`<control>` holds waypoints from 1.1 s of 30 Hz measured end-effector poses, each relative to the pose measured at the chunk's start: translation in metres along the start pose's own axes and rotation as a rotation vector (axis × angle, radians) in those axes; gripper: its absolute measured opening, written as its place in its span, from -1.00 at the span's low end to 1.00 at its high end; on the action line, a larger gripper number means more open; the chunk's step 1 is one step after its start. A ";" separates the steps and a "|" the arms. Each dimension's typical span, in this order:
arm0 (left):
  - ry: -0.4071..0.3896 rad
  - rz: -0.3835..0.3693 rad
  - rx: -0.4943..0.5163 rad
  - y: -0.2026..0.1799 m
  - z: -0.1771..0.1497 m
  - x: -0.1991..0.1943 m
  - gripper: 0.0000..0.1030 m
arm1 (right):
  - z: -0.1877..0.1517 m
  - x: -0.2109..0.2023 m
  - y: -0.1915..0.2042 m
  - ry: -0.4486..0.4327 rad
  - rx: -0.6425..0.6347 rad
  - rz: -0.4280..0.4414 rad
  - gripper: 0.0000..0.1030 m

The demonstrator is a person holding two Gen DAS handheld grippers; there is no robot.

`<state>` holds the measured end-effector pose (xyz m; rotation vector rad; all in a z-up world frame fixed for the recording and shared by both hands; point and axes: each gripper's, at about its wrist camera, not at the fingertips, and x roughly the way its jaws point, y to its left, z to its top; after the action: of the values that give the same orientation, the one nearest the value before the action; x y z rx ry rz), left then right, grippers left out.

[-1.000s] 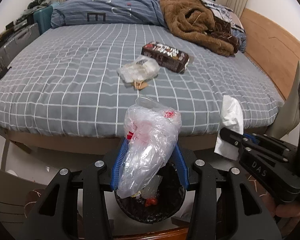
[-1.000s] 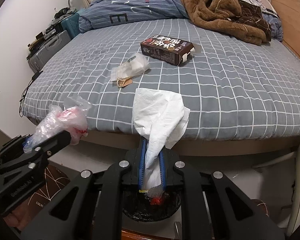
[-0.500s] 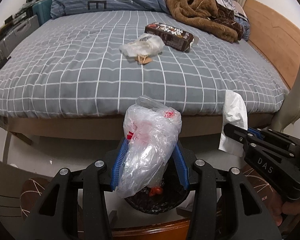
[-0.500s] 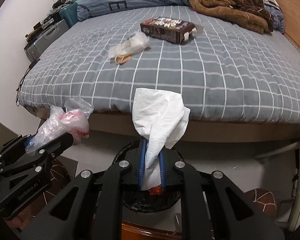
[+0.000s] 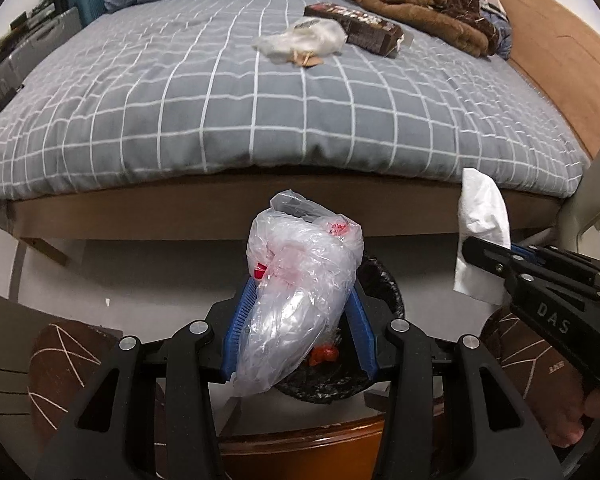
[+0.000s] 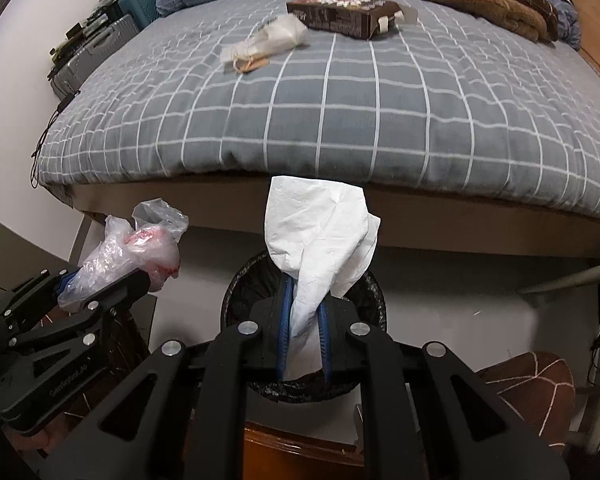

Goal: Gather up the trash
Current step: 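Carry the plastic bag and tissue from the bed down over the bin, then open the right tool to drop the tissue while the left tool releases the plastic bag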

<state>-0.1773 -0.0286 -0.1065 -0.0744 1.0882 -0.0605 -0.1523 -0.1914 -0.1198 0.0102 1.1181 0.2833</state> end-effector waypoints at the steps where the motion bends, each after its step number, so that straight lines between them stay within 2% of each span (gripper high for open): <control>1: 0.006 0.000 -0.006 0.002 -0.002 0.004 -0.14 | -0.001 0.002 0.000 0.004 0.002 0.002 -0.77; 15: 0.094 0.013 -0.059 0.028 -0.011 0.064 -0.14 | -0.019 0.071 0.004 0.132 0.012 0.013 -0.77; 24: 0.138 0.017 -0.081 0.037 -0.013 0.085 -0.14 | -0.022 0.109 0.014 0.223 -0.004 0.018 -0.75; 25: 0.142 0.020 -0.083 0.038 -0.013 0.086 -0.14 | -0.023 0.111 0.015 0.227 -0.005 0.024 -0.70; 28: 0.152 0.030 -0.090 0.040 -0.013 0.091 -0.14 | -0.023 0.114 0.016 0.229 -0.012 0.005 -0.27; 31: 0.159 0.035 -0.094 0.036 -0.014 0.094 -0.13 | -0.021 0.114 0.014 0.219 -0.003 -0.009 -0.05; 33: 0.161 0.030 -0.092 0.034 -0.015 0.095 -0.13 | -0.020 0.107 0.007 0.198 0.007 -0.024 0.20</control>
<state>-0.1460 -0.0038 -0.2004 -0.1373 1.2522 0.0112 -0.1281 -0.1627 -0.2221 -0.0252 1.3155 0.2627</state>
